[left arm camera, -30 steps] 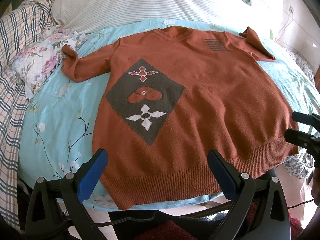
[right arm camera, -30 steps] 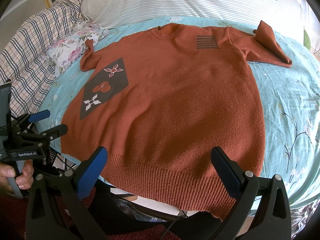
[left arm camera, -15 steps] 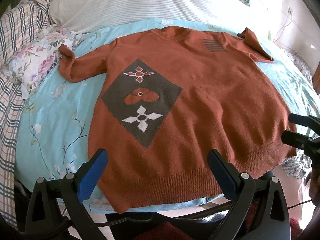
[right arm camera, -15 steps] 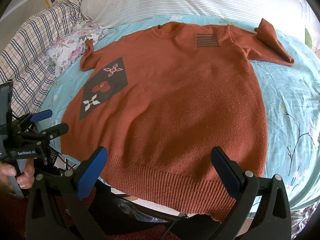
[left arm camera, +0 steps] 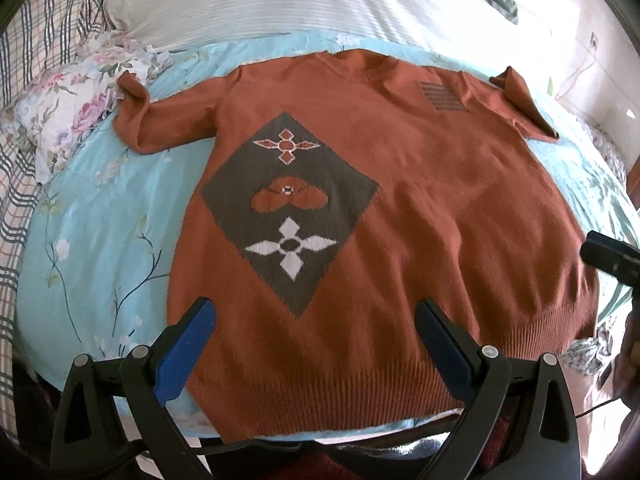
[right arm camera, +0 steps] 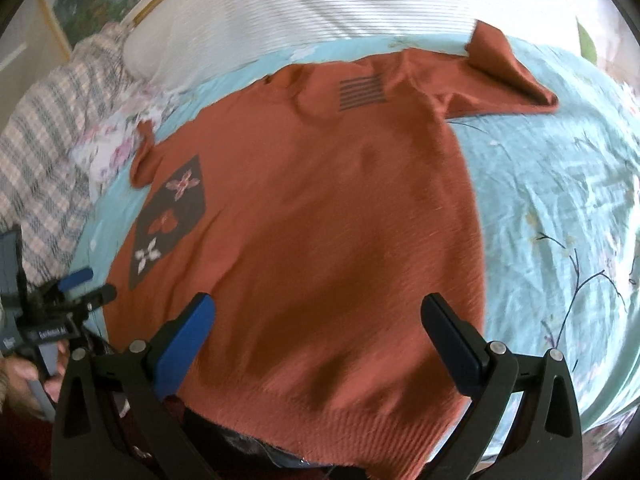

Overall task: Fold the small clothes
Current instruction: 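Grasp the sleeve by the striped patch with the right tool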

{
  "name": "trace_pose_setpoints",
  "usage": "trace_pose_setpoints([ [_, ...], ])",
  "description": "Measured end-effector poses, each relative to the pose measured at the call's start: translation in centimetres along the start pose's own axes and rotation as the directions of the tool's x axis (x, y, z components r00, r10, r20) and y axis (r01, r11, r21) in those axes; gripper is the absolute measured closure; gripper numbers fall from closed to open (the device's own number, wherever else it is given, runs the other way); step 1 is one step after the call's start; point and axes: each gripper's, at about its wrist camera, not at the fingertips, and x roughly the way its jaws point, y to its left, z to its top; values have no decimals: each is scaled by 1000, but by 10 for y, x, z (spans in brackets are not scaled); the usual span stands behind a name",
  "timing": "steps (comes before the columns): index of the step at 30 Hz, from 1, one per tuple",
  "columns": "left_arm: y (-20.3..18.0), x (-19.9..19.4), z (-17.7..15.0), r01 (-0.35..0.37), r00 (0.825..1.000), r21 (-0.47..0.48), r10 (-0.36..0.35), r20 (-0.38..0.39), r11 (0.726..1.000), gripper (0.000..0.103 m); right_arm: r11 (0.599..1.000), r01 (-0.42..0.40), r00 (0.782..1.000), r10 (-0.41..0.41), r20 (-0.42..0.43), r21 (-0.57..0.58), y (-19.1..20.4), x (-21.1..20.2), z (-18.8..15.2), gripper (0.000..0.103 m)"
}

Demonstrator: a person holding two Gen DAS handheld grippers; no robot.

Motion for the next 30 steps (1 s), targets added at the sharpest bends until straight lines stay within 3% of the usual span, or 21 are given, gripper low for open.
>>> trace_pose_setpoints([
  [3,-1,4,4,0,1000,3,0,6,1000,3,1000,30,999,-30,16,1,-20,-1,12,2],
  [5,-3,8,6,10,1000,8,-10,-6,1000,3,998,48,999,-47,-27,45,-39,4,20,4],
  [9,-4,15,12,26,1000,14,-26,-17,1000,3,990,64,998,-66,12,128,-78,-3,48,23],
  [12,-7,21,16,26,999,23,-25,-47,999,3,982,58,996,-70,62,178,-110,-12,79,27],
  [18,-14,30,27,15,998,43,-12,-62,999,3,973,130,982,-153,112,189,-170,-10,155,34],
  [22,-20,36,34,15,997,60,-11,-76,998,3,959,169,979,-190,73,226,-208,15,193,38],
  [27,-28,50,43,16,996,71,-10,-93,997,3,954,130,989,-144,33,270,-254,56,230,39],
  [30,-33,58,48,26,994,80,-17,-108,996,3,952,150,986,-163,28,266,-277,77,248,39],
])
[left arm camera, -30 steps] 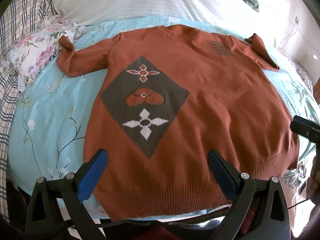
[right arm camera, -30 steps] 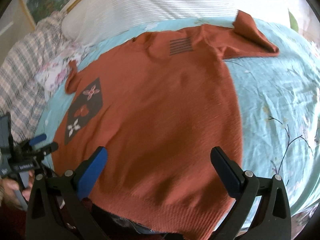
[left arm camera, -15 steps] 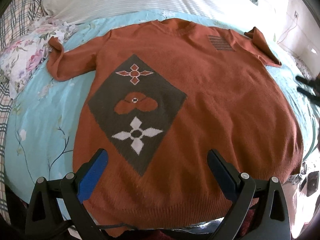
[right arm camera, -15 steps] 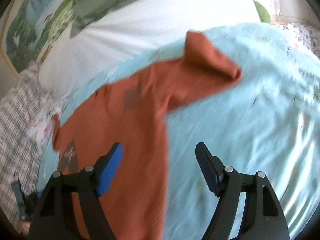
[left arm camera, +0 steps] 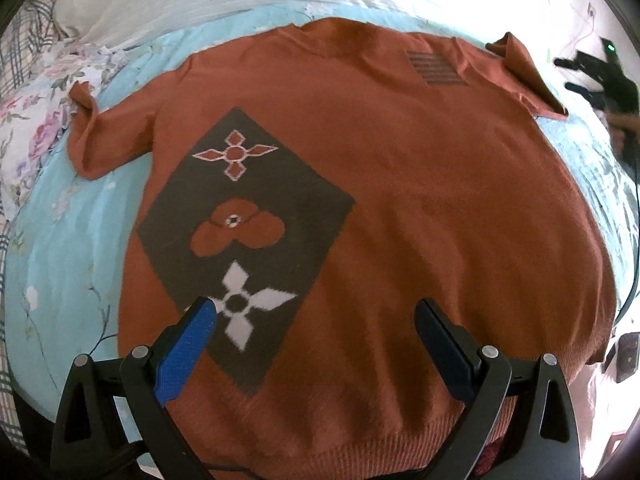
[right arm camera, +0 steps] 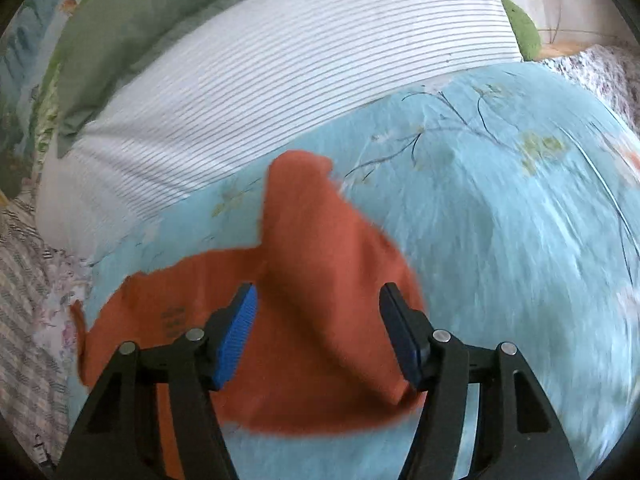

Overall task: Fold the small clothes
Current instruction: 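Grasp the sleeve by the striped patch with the right tool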

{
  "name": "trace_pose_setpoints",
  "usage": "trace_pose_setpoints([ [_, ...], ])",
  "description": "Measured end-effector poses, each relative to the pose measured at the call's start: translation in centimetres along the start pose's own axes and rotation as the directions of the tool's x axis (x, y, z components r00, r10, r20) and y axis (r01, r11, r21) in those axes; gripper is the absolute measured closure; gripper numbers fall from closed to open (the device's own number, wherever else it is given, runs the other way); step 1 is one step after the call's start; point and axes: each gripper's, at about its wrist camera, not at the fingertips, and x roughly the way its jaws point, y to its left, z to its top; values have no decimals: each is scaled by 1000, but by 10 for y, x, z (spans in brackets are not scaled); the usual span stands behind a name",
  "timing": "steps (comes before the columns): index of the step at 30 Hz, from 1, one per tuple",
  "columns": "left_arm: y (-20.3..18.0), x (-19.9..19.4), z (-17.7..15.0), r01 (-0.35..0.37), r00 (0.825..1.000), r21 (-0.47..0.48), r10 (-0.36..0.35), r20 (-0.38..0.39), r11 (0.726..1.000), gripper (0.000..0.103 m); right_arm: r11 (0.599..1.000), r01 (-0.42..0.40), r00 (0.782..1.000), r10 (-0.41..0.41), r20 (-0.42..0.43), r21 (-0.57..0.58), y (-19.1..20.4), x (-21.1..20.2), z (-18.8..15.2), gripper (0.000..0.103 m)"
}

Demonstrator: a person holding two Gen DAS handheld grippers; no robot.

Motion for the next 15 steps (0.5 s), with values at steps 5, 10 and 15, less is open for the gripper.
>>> trace_pose_setpoints([
  [5,-10,14,13,5,1000,22,-5,-18,1000,3,991,-84,996,85,-10,100,-33,34,26,38],
  [10,-15,26,26,25,999,21,-24,-33,999,3,983,-155,984,163,-77,93,-29,58,34,42],
  [15,-21,28,33,47,999,30,-46,-30,998,3,994,-111,993,112,-44,11,7,42,27,91],
])
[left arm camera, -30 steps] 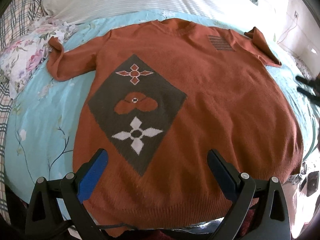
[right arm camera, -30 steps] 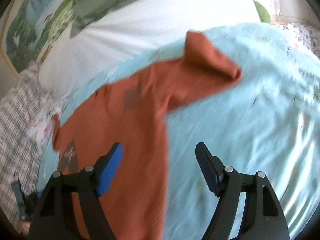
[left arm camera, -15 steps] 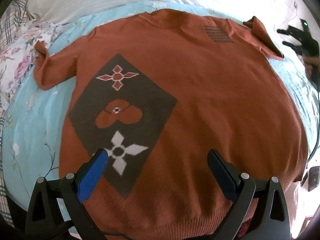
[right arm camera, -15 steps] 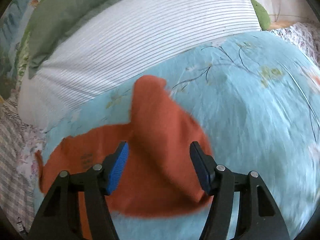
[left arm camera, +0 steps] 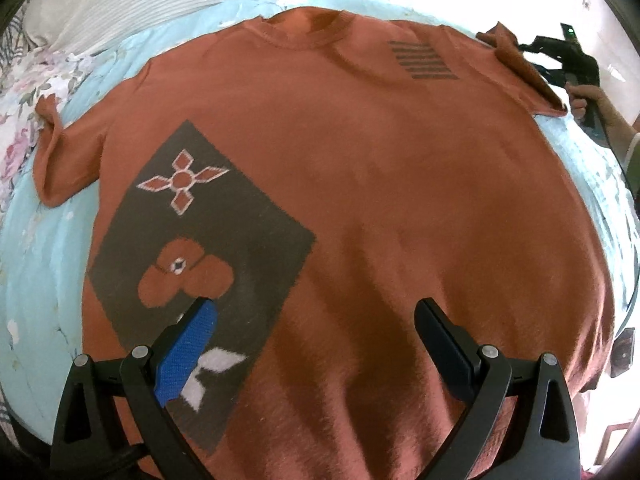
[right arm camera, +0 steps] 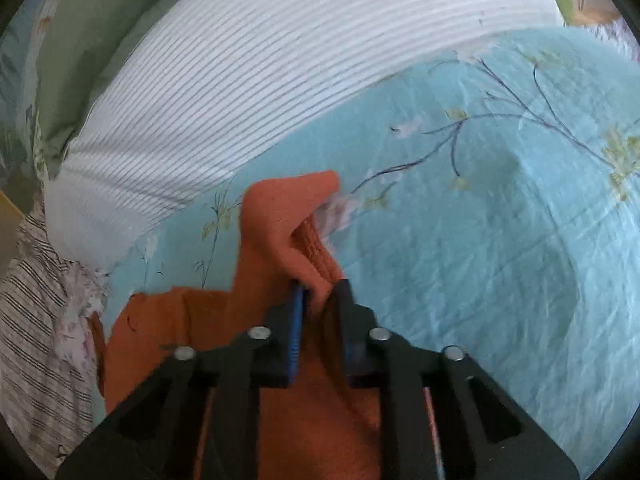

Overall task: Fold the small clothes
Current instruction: 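Grasp the sleeve by the striped patch with the right tool, then fold the grasped sleeve across the sweater body with the right tool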

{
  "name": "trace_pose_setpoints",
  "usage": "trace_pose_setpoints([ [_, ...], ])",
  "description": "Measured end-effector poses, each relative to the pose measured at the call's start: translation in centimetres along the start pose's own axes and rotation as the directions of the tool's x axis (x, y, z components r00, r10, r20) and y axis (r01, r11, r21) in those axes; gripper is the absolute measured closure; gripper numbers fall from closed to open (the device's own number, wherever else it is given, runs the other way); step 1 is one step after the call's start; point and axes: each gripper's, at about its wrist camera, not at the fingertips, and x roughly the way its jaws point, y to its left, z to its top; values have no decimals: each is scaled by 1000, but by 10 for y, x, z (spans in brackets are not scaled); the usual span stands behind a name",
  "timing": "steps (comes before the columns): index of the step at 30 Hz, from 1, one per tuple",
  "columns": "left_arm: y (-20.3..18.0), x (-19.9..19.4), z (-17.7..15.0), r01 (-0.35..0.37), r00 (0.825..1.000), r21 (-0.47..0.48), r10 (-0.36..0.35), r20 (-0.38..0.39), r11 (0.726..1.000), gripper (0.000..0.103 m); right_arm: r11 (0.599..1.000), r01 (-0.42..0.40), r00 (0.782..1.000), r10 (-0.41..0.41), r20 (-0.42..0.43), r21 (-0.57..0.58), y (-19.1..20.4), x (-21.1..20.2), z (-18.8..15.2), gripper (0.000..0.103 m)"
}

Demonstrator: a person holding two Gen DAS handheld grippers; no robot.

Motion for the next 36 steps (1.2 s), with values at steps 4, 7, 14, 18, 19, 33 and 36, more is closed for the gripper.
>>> trace_pose_setpoints([
  [4,-4,-3,-3,7,1000,13,-7,15,1000,3,993,42,999,-39,35,-112,51,-16,-25,92],
  [7,-3,-7,-8,18,999,6,-19,26,1000,3,982,40,999,-32,41,-187,98,-21,-52,93],
  [14,4,-18,-19,36,998,-29,-34,60,999,3,951,59,997,-45,55,-305,184,-2,-115,93],
  [18,17,-26,-29,39,997,-64,-35,76,997,3,939,-2,998,-22,-65,-344,216,32,-153,89],
  [19,19,-29,-31,40,996,-73,-34,80,997,3,939,-28,995,-5,-97,-343,221,38,-162,88],
  [33,52,-31,-45,44,996,-172,-30,83,984,3,956,-121,981,74,-179,-267,209,58,-145,59],
  [36,51,-30,-43,49,996,-167,-35,84,985,3,957,-113,963,40,-266,-266,206,87,-150,57],
])
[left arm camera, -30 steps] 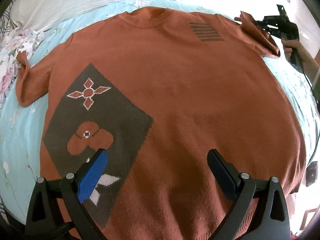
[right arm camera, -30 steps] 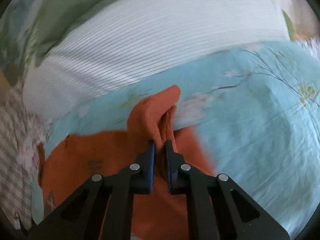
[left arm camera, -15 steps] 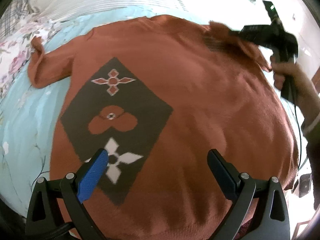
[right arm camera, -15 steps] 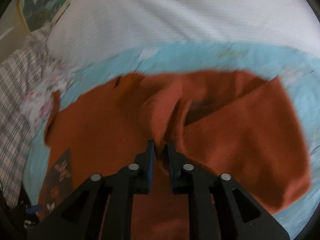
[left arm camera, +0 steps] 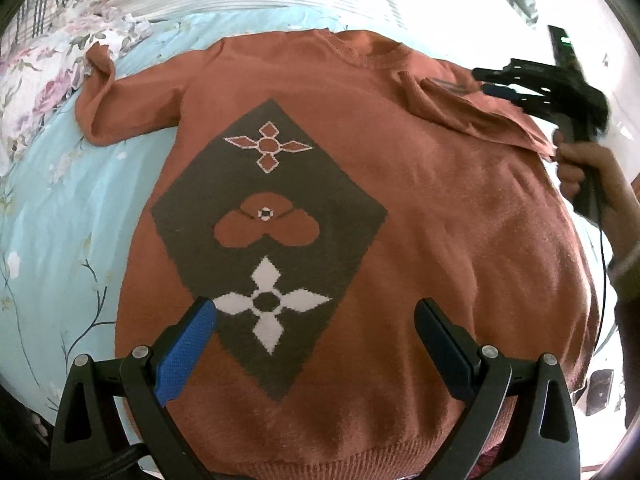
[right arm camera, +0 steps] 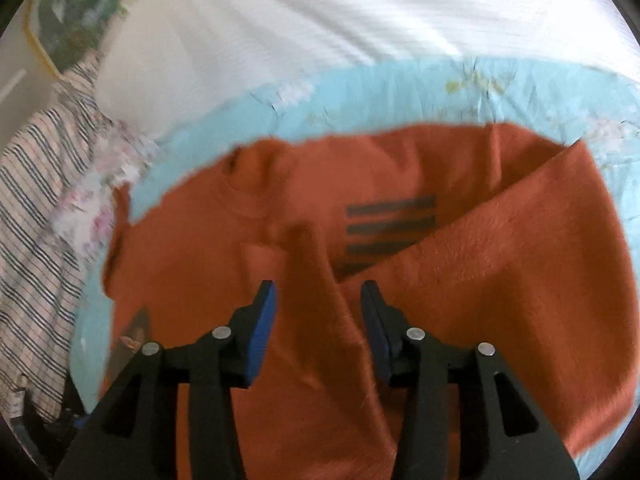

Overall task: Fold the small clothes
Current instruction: 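Fold the grasped sleeve across the sweater body with the right tool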

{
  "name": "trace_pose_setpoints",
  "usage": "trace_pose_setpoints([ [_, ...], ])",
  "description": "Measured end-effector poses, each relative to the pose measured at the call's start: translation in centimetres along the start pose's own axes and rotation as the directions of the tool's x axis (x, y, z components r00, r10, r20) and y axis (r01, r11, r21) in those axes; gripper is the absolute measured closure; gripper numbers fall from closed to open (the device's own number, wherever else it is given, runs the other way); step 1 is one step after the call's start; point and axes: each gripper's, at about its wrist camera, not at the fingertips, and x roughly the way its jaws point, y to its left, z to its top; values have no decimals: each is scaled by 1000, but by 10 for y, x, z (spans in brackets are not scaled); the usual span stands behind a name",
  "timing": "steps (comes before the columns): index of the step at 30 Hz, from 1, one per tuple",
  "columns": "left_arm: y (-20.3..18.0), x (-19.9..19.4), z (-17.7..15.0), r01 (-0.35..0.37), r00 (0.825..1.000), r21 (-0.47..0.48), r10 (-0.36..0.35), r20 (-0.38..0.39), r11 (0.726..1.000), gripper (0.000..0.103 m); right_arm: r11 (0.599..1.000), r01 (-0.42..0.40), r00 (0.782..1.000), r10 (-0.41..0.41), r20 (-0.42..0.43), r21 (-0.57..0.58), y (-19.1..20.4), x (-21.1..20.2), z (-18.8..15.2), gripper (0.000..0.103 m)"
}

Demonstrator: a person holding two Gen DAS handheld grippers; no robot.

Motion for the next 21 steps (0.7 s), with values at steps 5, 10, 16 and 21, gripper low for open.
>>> trace_pose_setpoints([
  [5,6,-1,2,-5,1000,-4,5,3,1000,3,995,-98,994,96,-51,-30,17,7,-27,87],
  [10,15,3,10,2,1000,-33,-2,-2,999,3,969,-243,968,239,-78,-42,40,-6,-58,73],
  [16,10,10,41,55,998,-45,-53,35,997,3,958,-284,958,282,-45,-39,42,-37,-81,65],
  [21,-10,36,79,146,988,-43,-144,50,988,3,975,-224,973,224,48,2,22,-70,-88,65],
])
